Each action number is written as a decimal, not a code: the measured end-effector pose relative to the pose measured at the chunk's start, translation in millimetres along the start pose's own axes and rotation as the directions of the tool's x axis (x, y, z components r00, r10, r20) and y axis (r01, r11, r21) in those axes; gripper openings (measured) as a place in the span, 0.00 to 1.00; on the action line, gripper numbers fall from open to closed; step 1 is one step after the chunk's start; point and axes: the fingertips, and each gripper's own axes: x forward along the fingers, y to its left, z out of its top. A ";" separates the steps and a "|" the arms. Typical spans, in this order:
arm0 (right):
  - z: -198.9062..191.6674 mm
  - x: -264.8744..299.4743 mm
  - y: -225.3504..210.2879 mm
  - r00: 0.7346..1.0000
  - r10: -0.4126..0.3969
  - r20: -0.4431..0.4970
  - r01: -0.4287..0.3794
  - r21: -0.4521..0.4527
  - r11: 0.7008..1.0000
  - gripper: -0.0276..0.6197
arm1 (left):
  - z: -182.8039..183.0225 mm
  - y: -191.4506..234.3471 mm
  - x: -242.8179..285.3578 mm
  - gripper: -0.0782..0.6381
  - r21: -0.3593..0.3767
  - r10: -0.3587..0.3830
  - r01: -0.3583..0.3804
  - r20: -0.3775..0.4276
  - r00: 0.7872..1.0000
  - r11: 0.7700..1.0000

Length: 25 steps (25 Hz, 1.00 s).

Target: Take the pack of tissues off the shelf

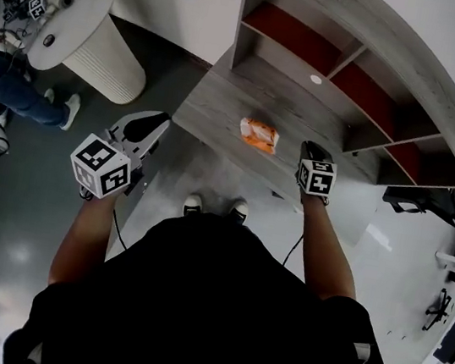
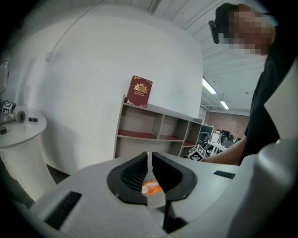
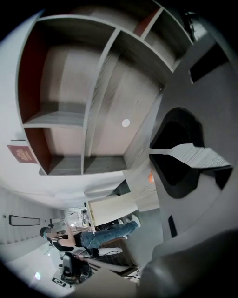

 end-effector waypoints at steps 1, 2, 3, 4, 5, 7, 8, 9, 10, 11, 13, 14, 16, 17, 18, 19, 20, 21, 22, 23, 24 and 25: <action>4.3 -8.4 -3.3 1.000 -0.014 0.021 0.014 0.002 1.000 0.11 | 1.2 -1.5 3.0 0.17 0.005 -0.010 0.010 -0.003 1.000 1.000; 7.7 -16.4 -6.3 0.999 -0.028 0.038 0.028 0.000 1.000 0.11 | 1.9 -3.2 6.3 0.17 0.008 -0.021 0.021 -0.006 1.000 1.000; 10.2 -24.0 -9.1 0.998 -0.041 0.053 0.041 -0.002 0.999 0.11 | 2.2 -5.1 9.7 0.17 0.011 -0.033 0.033 -0.008 0.999 0.999; 11.9 -31.0 -11.7 0.996 -0.053 0.067 0.053 -0.001 0.999 0.10 | 2.4 -7.3 13.3 0.17 0.014 -0.046 0.046 -0.010 0.999 0.999; 13.4 -37.9 -14.1 0.995 -0.062 0.078 0.062 0.003 0.998 0.10 | 2.8 -9.5 16.9 0.17 0.016 -0.060 0.060 -0.012 0.998 0.998; 15.4 -50.7 -17.8 0.992 -0.079 0.096 0.077 0.018 0.997 0.10 | 4.4 -13.9 23.6 0.17 0.025 -0.087 0.087 -0.015 0.996 0.996; 15.7 -56.6 -19.3 0.991 -0.085 0.103 0.083 0.027 0.996 0.09 | 5.4 -16.0 26.7 0.17 0.031 -0.099 0.100 -0.016 0.995 0.995; 15.5 -62.6 -20.9 0.990 -0.092 0.110 0.088 0.037 0.995 0.09 | 6.4 -18.0 29.6 0.17 0.036 -0.110 0.111 -0.016 0.994 0.993; 15.4 -69.1 -22.7 0.988 -0.098 0.118 0.093 0.050 0.994 0.09 | 7.6 -19.9 32.5 0.17 0.039 -0.121 0.121 -0.015 0.993 0.992; 15.5 -76.1 -24.6 0.987 -0.105 0.126 0.097 0.063 0.993 0.08 | 8.9 -21.9 35.3 0.17 0.042 -0.130 0.131 -0.014 0.991 0.991; 17.4 -90.5 -27.0 0.983 -0.115 0.142 0.104 0.088 0.991 0.08 | 11.3 -25.9 40.4 0.17 0.046 -0.149 0.149 -0.011 0.989 0.988; 19.1 -97.6 -27.2 0.981 -0.121 0.152 0.107 0.095 0.990 0.08 | 12.2 -27.8 42.5 0.17 0.049 -0.157 0.158 -0.011 0.987 0.986; 23.5 -111.5 -26.9 0.976 -0.133 0.172 0.117 0.100 0.988 0.08 | 14.1 -31.5 46.9 0.17 0.057 -0.175 0.176 -0.012 0.984 0.983; 26.0 -118.4 -26.9 0.973 -0.139 0.183 0.122 0.101 0.987 0.07 | 15.3 -33.5 49.5 0.17 0.061 -0.185 0.185 -0.012 0.983 0.981; 28.9 -125.2 -26.8 0.970 -0.144 0.194 0.126 0.100 0.987 0.07 | 16.7 -35.6 52.0 0.17 0.065 -0.195 0.195 -0.012 0.981 0.979; 32.0 -131.5 -26.2 0.968 -0.146 0.204 0.128 0.099 0.987 0.07 | 18.0 -37.6 54.2 0.17 0.068 -0.203 0.203 -0.010 0.979 0.977; 35.3 -137.4 -25.1 0.966 -0.147 0.213 0.128 0.099 0.987 0.07 | 19.0 -39.4 55.9 0.17 0.069 -0.210 0.210 -0.010 0.978 0.975; 38.7 -143.0 -23.7 0.964 -0.146 0.223 0.127 0.098 0.987 0.07 | 19.5 -40.9 57.4 0.17 0.069 -0.215 0.215 -0.012 0.977 0.974; 42.1 -148.6 -22.6 0.962 -0.145 0.233 0.126 0.098 0.987 0.07 | 20.0 -42.4 59.1 0.17 0.070 -0.220 0.221 -0.015 0.975 0.973; 45.5 -154.3 -22.3 0.958 -0.148 0.245 0.127 0.099 0.987 0.07 | 20.5 -44.1 61.4 0.17 0.072 -0.227 0.228 -0.018 0.974 0.971; 49.0 -160.1 -22.9 0.953 -0.154 0.259 0.132 0.101 0.986 0.07 | 21.1 -46.2 64.1 0.17 0.075 -0.236 0.237 -0.022 0.972 0.969; 51.9 -165.7 -23.9 0.948 -0.164 0.274 0.141 0.104 0.985 0.07 | 21.8 -48.8 66.7 0.17 0.080 -0.246 0.247 -0.026 0.969 0.966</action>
